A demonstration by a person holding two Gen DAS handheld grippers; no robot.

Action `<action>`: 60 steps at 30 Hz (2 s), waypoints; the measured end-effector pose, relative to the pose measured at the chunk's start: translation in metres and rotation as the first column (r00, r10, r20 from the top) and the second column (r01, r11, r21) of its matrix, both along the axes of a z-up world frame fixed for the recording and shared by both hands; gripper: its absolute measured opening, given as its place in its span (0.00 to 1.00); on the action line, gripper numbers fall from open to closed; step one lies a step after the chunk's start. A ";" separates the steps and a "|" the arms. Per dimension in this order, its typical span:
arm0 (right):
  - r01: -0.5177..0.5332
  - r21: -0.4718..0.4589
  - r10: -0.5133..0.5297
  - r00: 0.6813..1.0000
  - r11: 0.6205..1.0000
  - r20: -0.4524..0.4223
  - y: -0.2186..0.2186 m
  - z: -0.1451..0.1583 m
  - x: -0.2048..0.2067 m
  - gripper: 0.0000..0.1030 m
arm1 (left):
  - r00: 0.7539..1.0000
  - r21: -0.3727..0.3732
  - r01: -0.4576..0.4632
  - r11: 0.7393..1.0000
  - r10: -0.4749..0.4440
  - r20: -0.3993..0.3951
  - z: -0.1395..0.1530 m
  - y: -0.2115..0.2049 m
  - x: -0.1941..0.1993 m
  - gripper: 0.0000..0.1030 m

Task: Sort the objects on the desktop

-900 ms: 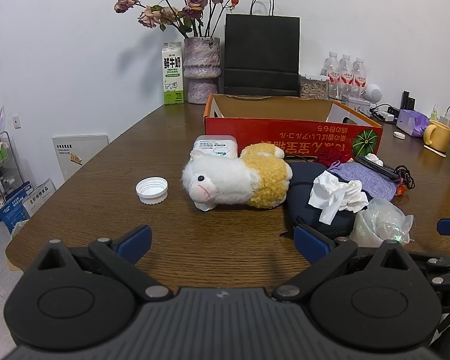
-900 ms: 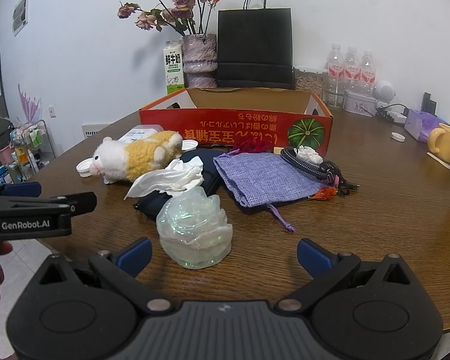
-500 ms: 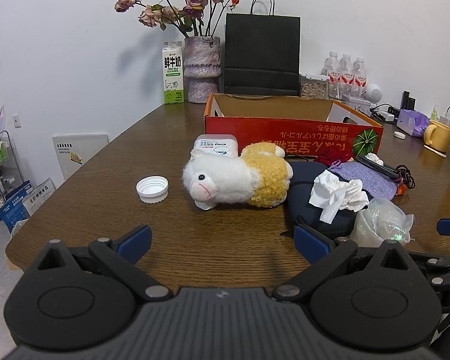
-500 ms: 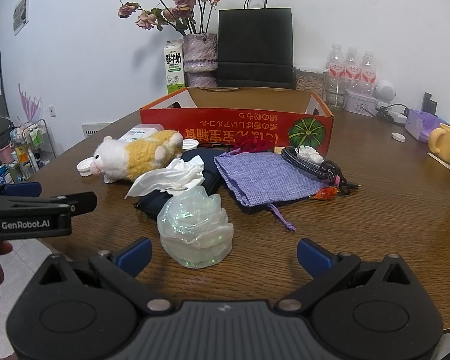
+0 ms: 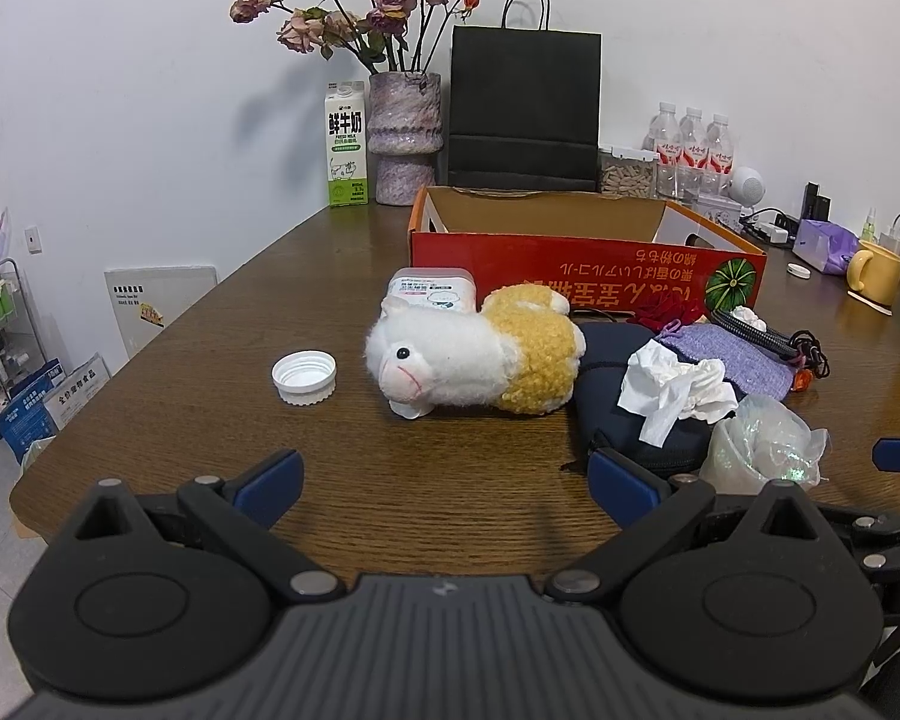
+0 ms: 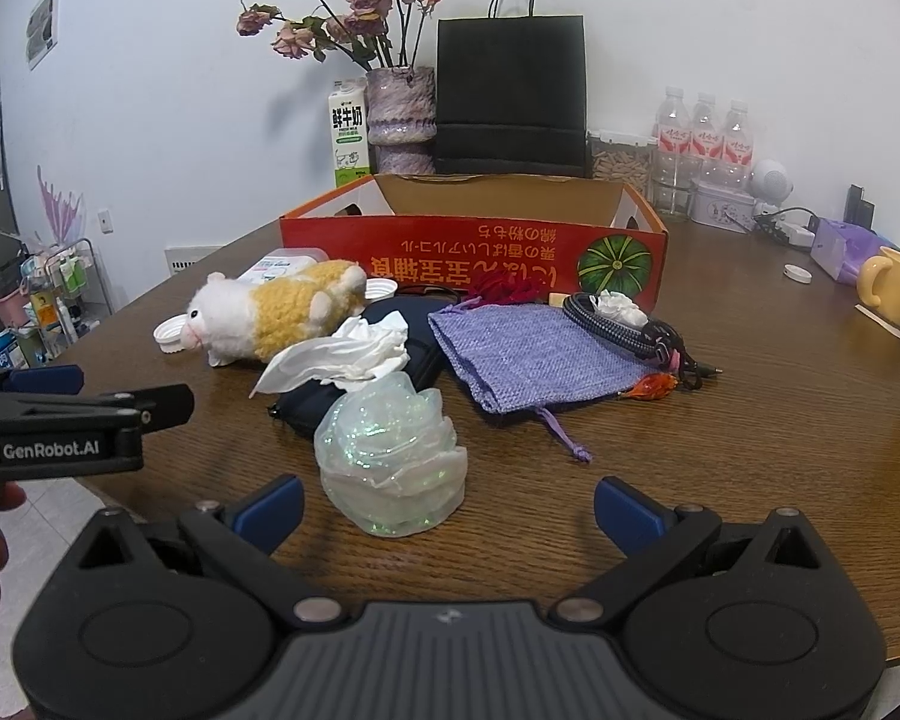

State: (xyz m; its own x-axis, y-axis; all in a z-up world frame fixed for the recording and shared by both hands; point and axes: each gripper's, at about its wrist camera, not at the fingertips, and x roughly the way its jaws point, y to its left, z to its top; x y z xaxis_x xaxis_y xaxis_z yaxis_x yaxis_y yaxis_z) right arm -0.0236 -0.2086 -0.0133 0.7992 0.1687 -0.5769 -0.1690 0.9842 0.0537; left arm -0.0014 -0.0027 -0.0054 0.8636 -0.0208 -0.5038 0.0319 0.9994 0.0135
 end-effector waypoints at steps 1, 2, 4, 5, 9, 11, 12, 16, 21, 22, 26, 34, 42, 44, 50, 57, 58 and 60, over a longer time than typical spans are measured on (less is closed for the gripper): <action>0.000 0.000 0.000 1.000 1.000 0.000 0.000 0.000 0.000 1.00 | 1.000 0.000 0.000 1.000 0.000 0.000 0.000 0.000 0.000 1.00; 0.000 0.000 0.000 1.000 1.000 0.000 0.000 0.000 0.000 1.00 | 1.000 0.000 0.000 1.000 0.000 0.000 0.000 0.000 0.000 1.00; 0.000 0.000 0.000 1.000 1.000 0.000 -0.001 0.001 0.000 1.00 | 1.000 -0.001 0.000 1.000 0.000 0.000 0.000 0.000 -0.001 1.00; 0.000 0.000 0.000 1.000 1.000 -0.001 -0.001 0.001 0.000 1.00 | 1.000 0.000 0.000 1.000 0.000 0.000 0.000 0.000 0.000 1.00; -0.004 0.003 0.004 1.000 1.000 -0.004 0.000 -0.003 0.002 1.00 | 1.000 0.000 0.000 1.000 0.000 0.000 0.000 0.000 0.000 1.00; -0.010 0.002 0.010 1.000 1.000 -0.006 0.001 -0.004 0.003 1.00 | 1.000 -0.001 0.000 1.000 0.000 -0.001 0.000 0.000 0.000 1.00; -0.012 0.002 0.012 1.000 1.000 -0.007 0.001 -0.004 0.003 1.00 | 1.000 -0.002 0.000 1.000 0.000 -0.003 -0.001 0.001 0.000 1.00; -0.022 0.000 0.022 1.000 1.000 -0.009 0.002 -0.005 0.005 1.00 | 1.000 -0.007 -0.003 1.000 0.003 -0.009 -0.002 0.004 0.000 1.00; -0.027 0.002 0.027 1.000 1.000 -0.002 0.005 -0.007 0.009 1.00 | 1.000 -0.010 -0.007 1.000 0.007 -0.018 -0.004 0.008 0.002 1.00; -0.029 0.003 0.029 1.000 1.000 0.001 0.005 -0.008 0.010 1.00 | 1.000 -0.010 -0.008 1.000 0.008 -0.020 -0.004 0.009 0.003 1.00; -0.040 0.004 0.040 0.999 0.999 0.009 0.009 -0.010 0.015 0.94 | 1.000 -0.013 -0.010 1.000 0.010 -0.028 -0.006 0.012 0.005 1.00; -0.092 0.055 0.091 0.996 0.994 0.022 0.007 -0.013 0.020 0.53 | 0.999 0.000 0.035 0.999 -0.035 -0.007 -0.002 0.006 0.008 1.00; -0.085 0.073 0.081 0.995 0.994 0.065 -0.006 -0.005 0.014 0.38 | 0.994 -0.011 0.110 0.994 -0.109 0.029 0.013 -0.015 0.016 1.00; -0.076 0.074 0.070 0.994 0.994 0.081 -0.012 -0.001 0.011 0.37 | 0.990 -0.015 0.136 0.991 -0.135 0.041 0.018 -0.023 0.018 1.00; -0.031 0.059 0.025 0.995 0.998 0.097 -0.030 0.005 0.015 0.37 | 0.977 -0.008 0.208 0.978 -0.207 0.041 0.022 -0.052 0.034 1.00; -0.005 0.038 0.002 0.996 0.999 0.086 -0.049 0.005 0.027 0.37 | 0.972 -0.014 0.232 0.972 -0.233 -0.019 0.009 -0.075 0.059 0.94; -0.007 0.036 0.004 0.996 0.999 0.084 -0.050 0.005 0.029 0.37 | 0.972 -0.018 0.233 0.972 -0.233 -0.028 0.007 -0.077 0.062 0.90; -0.012 0.030 0.009 0.997 0.999 0.080 -0.052 0.004 0.031 0.37 | 0.972 -0.033 0.230 0.973 -0.232 -0.044 0.002 -0.079 0.067 0.84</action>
State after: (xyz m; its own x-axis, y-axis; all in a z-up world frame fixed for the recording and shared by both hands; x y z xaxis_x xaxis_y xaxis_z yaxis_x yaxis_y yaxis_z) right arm 0.0079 -0.2608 -0.0095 0.8405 0.1938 -0.5059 -0.1843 0.9804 0.0693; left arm 0.0653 -0.0814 -0.0030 0.8091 -0.2311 -0.5404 0.2617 0.9649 -0.0208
